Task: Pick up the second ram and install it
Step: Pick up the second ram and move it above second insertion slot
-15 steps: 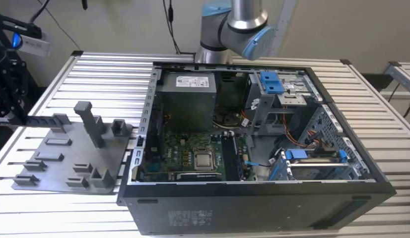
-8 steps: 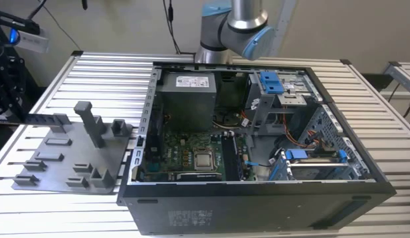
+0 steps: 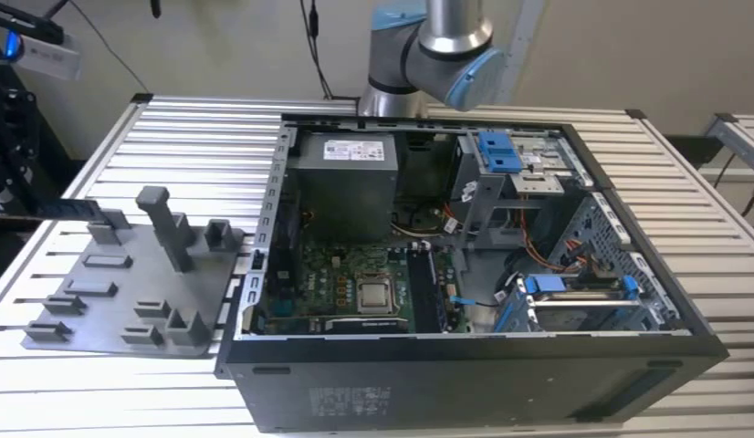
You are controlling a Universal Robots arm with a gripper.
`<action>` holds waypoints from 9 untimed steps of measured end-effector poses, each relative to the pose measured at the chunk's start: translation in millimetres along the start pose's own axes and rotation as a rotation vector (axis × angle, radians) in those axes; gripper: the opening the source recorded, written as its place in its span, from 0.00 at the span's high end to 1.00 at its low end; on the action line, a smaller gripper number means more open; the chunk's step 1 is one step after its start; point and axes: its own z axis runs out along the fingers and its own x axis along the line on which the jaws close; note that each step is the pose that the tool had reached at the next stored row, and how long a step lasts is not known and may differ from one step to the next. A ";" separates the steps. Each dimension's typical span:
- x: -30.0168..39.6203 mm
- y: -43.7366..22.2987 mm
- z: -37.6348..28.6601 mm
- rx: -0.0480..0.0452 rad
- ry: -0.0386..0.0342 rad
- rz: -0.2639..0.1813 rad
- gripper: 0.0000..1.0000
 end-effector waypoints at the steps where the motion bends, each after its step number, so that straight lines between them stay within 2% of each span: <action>1: 0.0 0.1 -1.9 0.0001 -0.0001 0.000 0.86; 9: 0.3 0.6 -15.5 0.0007 -0.0047 0.000 0.86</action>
